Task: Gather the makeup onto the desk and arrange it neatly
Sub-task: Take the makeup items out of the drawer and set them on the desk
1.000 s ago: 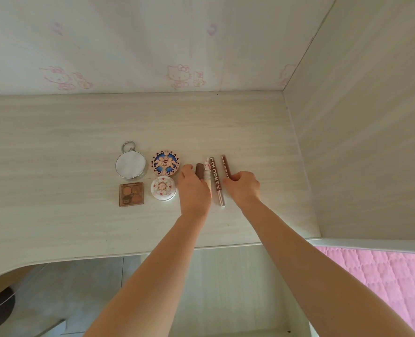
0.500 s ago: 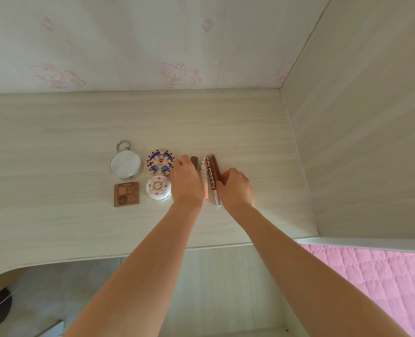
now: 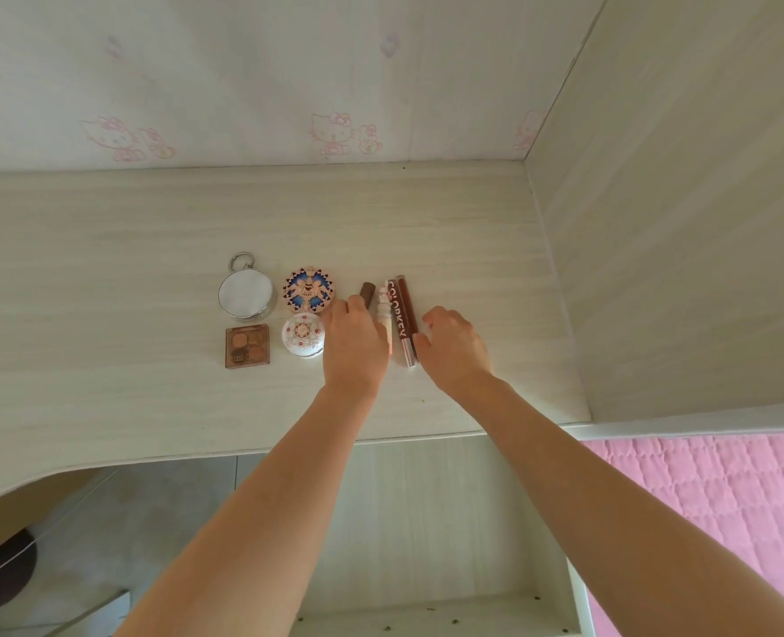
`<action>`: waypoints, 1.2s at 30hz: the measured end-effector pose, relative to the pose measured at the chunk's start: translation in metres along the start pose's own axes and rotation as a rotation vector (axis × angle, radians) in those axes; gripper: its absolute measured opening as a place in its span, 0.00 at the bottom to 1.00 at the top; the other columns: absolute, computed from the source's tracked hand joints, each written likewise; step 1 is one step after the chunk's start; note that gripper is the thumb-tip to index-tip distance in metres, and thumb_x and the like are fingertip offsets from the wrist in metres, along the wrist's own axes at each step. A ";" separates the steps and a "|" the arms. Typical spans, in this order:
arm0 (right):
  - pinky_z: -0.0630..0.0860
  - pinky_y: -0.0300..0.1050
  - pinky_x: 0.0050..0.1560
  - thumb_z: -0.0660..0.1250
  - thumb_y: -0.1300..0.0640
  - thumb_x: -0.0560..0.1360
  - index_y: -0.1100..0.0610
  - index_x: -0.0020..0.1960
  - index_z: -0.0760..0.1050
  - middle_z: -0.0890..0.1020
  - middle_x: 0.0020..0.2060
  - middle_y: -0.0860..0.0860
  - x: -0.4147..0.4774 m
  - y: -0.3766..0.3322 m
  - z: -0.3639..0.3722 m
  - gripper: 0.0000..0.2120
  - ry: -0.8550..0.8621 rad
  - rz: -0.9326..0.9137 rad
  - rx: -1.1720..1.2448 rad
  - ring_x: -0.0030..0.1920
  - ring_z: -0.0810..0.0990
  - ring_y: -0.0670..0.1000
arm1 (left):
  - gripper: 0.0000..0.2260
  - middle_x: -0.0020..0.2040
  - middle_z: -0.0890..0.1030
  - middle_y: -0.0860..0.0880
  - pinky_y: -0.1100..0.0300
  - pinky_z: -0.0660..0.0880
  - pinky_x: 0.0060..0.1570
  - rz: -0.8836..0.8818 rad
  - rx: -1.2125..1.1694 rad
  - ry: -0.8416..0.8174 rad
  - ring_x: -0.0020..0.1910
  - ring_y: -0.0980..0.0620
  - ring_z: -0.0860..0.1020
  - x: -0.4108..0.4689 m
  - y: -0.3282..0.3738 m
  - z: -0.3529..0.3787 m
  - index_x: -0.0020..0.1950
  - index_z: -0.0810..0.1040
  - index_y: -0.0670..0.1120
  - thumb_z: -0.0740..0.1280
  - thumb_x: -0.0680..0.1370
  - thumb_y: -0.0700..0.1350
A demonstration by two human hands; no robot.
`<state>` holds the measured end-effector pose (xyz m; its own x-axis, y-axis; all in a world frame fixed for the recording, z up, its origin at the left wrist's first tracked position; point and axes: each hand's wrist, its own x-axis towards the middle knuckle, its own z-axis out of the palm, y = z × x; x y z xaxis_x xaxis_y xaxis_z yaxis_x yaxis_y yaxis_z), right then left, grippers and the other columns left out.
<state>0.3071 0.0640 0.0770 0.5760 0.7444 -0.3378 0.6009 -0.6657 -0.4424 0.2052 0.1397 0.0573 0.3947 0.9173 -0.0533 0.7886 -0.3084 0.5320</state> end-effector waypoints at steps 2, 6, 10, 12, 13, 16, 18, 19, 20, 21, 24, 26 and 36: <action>0.75 0.50 0.52 0.59 0.56 0.79 0.58 0.63 0.70 0.75 0.58 0.54 -0.012 0.005 -0.003 0.14 0.002 -0.050 -0.037 0.57 0.75 0.56 | 0.10 0.54 0.75 0.39 0.52 0.68 0.55 0.017 0.005 -0.008 0.57 0.41 0.70 -0.014 0.002 -0.009 0.57 0.73 0.36 0.60 0.78 0.38; 0.74 0.47 0.54 0.59 0.57 0.79 0.58 0.66 0.69 0.73 0.61 0.54 -0.042 0.020 -0.002 0.16 0.027 -0.130 -0.132 0.62 0.72 0.54 | 0.12 0.55 0.75 0.40 0.52 0.71 0.51 0.075 0.031 -0.020 0.57 0.41 0.71 -0.046 0.003 -0.019 0.60 0.73 0.38 0.61 0.77 0.37; 0.74 0.45 0.54 0.58 0.58 0.79 0.59 0.66 0.69 0.73 0.62 0.53 -0.080 0.042 0.002 0.16 0.101 -0.204 -0.186 0.66 0.68 0.52 | 0.13 0.52 0.79 0.42 0.53 0.76 0.48 0.224 0.054 -0.011 0.56 0.43 0.74 -0.090 -0.003 -0.022 0.59 0.76 0.39 0.65 0.75 0.36; 0.75 0.46 0.56 0.58 0.58 0.79 0.59 0.66 0.69 0.74 0.62 0.53 -0.102 0.055 0.007 0.16 0.104 -0.243 -0.204 0.66 0.68 0.52 | 0.14 0.50 0.80 0.42 0.51 0.78 0.48 0.321 0.096 -0.007 0.54 0.42 0.77 -0.113 -0.011 -0.020 0.58 0.77 0.38 0.68 0.73 0.36; 0.75 0.46 0.56 0.59 0.58 0.79 0.59 0.66 0.70 0.74 0.62 0.53 -0.113 0.062 0.010 0.16 0.104 -0.261 -0.210 0.66 0.68 0.52 | 0.14 0.50 0.80 0.42 0.50 0.79 0.48 0.359 0.124 -0.010 0.54 0.42 0.77 -0.126 -0.016 -0.019 0.57 0.77 0.38 0.69 0.72 0.35; 0.74 0.46 0.54 0.59 0.59 0.78 0.60 0.63 0.72 0.74 0.60 0.54 -0.147 0.083 0.020 0.15 0.098 -0.299 -0.214 0.65 0.69 0.53 | 0.14 0.51 0.81 0.43 0.50 0.78 0.53 0.397 0.194 -0.063 0.57 0.43 0.77 -0.169 -0.030 -0.014 0.59 0.77 0.38 0.68 0.73 0.37; 0.73 0.46 0.54 0.59 0.59 0.78 0.60 0.63 0.72 0.74 0.60 0.53 -0.168 0.096 0.028 0.15 0.066 -0.294 -0.224 0.65 0.69 0.53 | 0.14 0.52 0.81 0.44 0.51 0.77 0.56 0.388 0.220 -0.111 0.58 0.44 0.77 -0.196 -0.038 -0.010 0.60 0.77 0.39 0.68 0.74 0.39; 0.73 0.46 0.54 0.59 0.58 0.78 0.59 0.64 0.71 0.74 0.60 0.53 -0.177 0.101 0.032 0.15 0.047 -0.293 -0.229 0.65 0.69 0.53 | 0.14 0.53 0.81 0.44 0.51 0.76 0.57 0.384 0.228 -0.130 0.59 0.44 0.76 -0.209 -0.042 -0.007 0.61 0.76 0.40 0.67 0.75 0.40; 0.73 0.46 0.55 0.58 0.58 0.79 0.59 0.65 0.71 0.74 0.61 0.53 -0.185 0.107 0.036 0.15 0.028 -0.293 -0.232 0.65 0.69 0.53 | 0.14 0.54 0.80 0.44 0.51 0.75 0.59 0.376 0.235 -0.153 0.60 0.44 0.76 -0.219 -0.045 -0.004 0.62 0.76 0.40 0.67 0.76 0.41; 0.73 0.46 0.55 0.58 0.58 0.79 0.59 0.65 0.71 0.74 0.61 0.53 -0.195 0.113 0.041 0.16 0.005 -0.297 -0.234 0.65 0.68 0.53 | 0.15 0.55 0.80 0.45 0.51 0.74 0.61 0.360 0.244 -0.180 0.61 0.45 0.75 -0.232 -0.048 -0.001 0.63 0.75 0.40 0.66 0.77 0.42; 0.74 0.46 0.58 0.58 0.57 0.80 0.59 0.67 0.70 0.73 0.63 0.53 -0.225 0.134 0.058 0.16 -0.080 -0.299 -0.226 0.67 0.67 0.53 | 0.16 0.60 0.78 0.45 0.53 0.72 0.64 0.310 0.224 -0.268 0.64 0.46 0.73 -0.271 -0.056 0.010 0.66 0.73 0.41 0.63 0.79 0.44; 0.74 0.45 0.59 0.57 0.55 0.80 0.58 0.68 0.68 0.72 0.64 0.52 -0.239 0.146 0.069 0.17 -0.161 -0.286 -0.194 0.68 0.66 0.52 | 0.17 0.65 0.76 0.46 0.56 0.70 0.64 0.267 0.184 -0.342 0.66 0.48 0.72 -0.294 -0.060 0.016 0.69 0.70 0.43 0.60 0.81 0.46; 0.70 0.47 0.60 0.57 0.42 0.79 0.54 0.70 0.66 0.73 0.65 0.51 -0.283 0.190 0.115 0.24 -0.548 -0.299 -0.192 0.63 0.73 0.54 | 0.24 0.71 0.70 0.51 0.58 0.63 0.68 0.116 0.195 -0.626 0.69 0.51 0.67 -0.357 -0.091 0.038 0.72 0.66 0.48 0.58 0.80 0.58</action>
<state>0.1950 -0.2673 -0.0069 0.0336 0.7836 -0.6203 0.8091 -0.3856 -0.4434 0.0102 -0.1688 -0.0044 0.6350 0.5743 -0.5167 0.7722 -0.4898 0.4046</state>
